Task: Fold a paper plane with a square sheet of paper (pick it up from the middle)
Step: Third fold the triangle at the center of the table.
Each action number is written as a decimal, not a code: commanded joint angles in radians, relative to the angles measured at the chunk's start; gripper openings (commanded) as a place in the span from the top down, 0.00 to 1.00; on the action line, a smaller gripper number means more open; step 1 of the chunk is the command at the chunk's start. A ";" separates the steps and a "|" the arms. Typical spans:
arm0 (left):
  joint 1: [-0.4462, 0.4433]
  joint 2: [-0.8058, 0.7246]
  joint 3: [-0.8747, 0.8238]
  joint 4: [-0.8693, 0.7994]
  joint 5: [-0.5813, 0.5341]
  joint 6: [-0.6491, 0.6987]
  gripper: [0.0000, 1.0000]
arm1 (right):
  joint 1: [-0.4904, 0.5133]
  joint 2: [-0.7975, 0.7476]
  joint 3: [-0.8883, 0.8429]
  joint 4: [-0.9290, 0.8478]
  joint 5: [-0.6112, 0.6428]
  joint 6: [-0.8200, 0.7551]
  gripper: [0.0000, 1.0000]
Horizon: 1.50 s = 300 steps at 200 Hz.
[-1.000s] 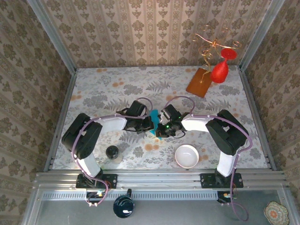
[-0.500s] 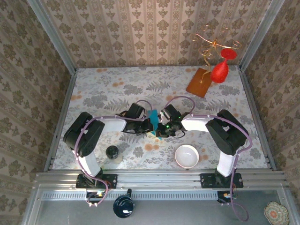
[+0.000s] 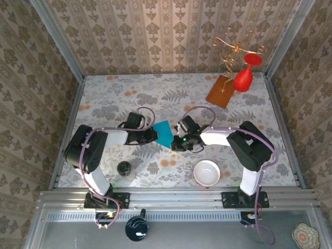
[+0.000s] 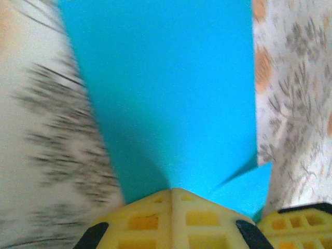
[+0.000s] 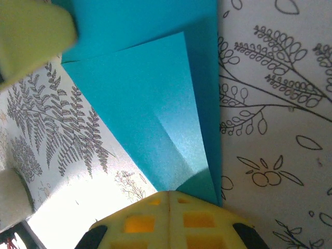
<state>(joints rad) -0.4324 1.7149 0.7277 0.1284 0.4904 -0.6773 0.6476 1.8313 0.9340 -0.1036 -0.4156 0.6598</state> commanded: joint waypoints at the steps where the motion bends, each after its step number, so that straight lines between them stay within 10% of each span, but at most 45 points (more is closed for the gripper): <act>1: 0.070 -0.034 -0.025 -0.032 -0.170 0.061 0.92 | -0.009 0.074 -0.073 -0.221 0.132 0.016 0.95; 127: -0.198 -0.057 0.066 -0.073 -0.139 -0.061 0.93 | -0.028 0.037 -0.044 -0.103 0.050 0.054 0.94; 300: -0.190 0.082 0.136 -0.284 -0.222 -0.083 0.94 | -0.035 0.061 0.088 -0.114 -0.007 -0.047 0.92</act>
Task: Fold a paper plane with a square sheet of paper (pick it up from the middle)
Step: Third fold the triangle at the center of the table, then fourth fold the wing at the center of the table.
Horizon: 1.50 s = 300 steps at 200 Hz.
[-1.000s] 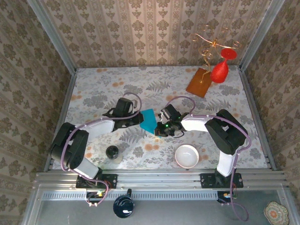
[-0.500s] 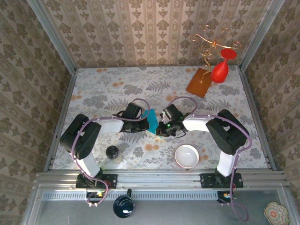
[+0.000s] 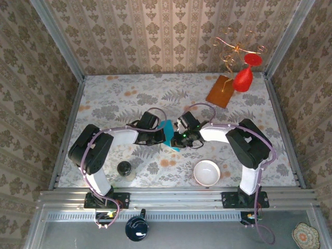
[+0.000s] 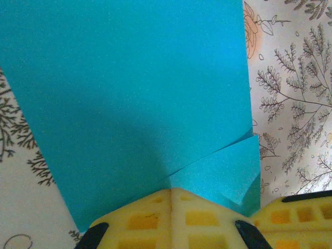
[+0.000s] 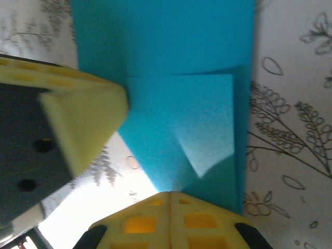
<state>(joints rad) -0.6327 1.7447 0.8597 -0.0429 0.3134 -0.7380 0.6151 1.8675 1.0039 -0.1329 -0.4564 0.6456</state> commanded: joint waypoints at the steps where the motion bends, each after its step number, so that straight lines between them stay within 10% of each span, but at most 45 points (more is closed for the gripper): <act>1: 0.011 0.053 0.004 -0.114 -0.045 -0.023 0.94 | -0.003 0.026 0.018 -0.087 0.035 -0.034 0.92; 148: 0.031 0.015 0.063 -0.118 0.016 -0.031 0.93 | -0.048 -0.291 -0.270 0.040 0.003 -0.071 0.89; 300: 0.134 -0.256 -0.166 0.029 0.063 -0.301 0.48 | -0.002 -0.053 -0.008 0.114 0.092 0.038 0.74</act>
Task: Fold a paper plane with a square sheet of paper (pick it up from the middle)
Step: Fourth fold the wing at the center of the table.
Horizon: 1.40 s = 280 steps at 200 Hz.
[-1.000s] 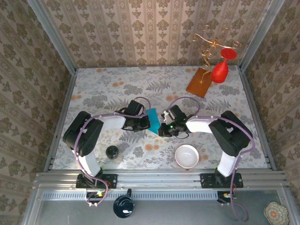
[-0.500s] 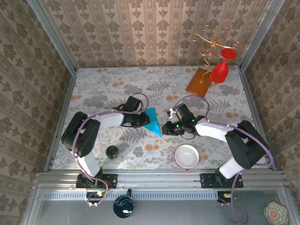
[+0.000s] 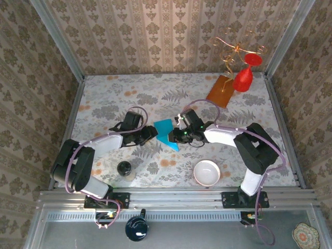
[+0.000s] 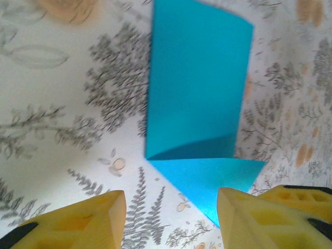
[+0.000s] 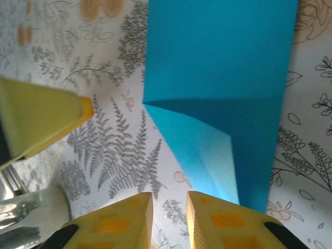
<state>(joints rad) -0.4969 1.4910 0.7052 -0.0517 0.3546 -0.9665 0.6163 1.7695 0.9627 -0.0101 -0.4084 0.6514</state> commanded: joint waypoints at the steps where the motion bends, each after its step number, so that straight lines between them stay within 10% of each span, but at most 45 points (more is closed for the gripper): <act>1: -0.002 -0.001 -0.012 0.040 0.023 -0.074 0.48 | -0.003 0.046 0.034 -0.009 0.044 0.033 0.74; 280: -0.015 0.205 0.137 0.032 0.127 -0.071 0.48 | -0.036 0.121 -0.002 0.009 0.036 0.082 0.78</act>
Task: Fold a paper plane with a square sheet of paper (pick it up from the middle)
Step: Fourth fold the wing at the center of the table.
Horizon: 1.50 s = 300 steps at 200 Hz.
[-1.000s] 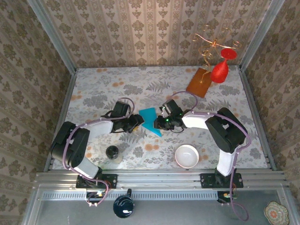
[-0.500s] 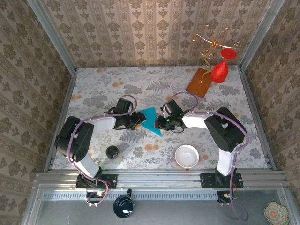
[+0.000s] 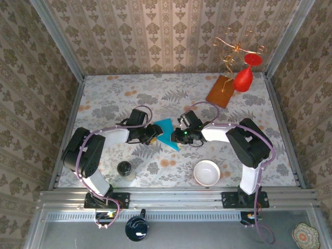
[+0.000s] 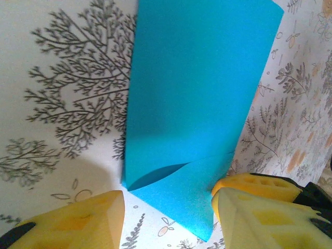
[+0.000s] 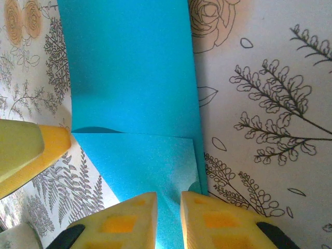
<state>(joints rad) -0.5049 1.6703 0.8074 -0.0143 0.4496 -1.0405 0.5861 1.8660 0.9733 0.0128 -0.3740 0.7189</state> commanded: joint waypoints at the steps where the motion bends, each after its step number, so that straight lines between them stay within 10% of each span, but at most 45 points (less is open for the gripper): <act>1: -0.007 0.027 0.035 -0.006 0.033 0.003 0.47 | -0.006 0.024 -0.012 -0.013 0.002 0.014 0.78; 130: 0.002 0.008 0.024 -0.037 -0.028 -0.005 0.45 | -0.014 0.025 -0.021 -0.014 0.003 0.013 0.78; 300: 0.044 0.105 0.037 0.152 0.209 0.033 0.63 | -0.015 0.027 -0.029 -0.005 0.001 0.011 0.79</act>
<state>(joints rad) -0.4751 1.7374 0.8257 0.1234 0.5892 -1.0424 0.5785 1.8675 0.9684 0.0212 -0.3752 0.7193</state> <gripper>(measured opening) 0.388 0.216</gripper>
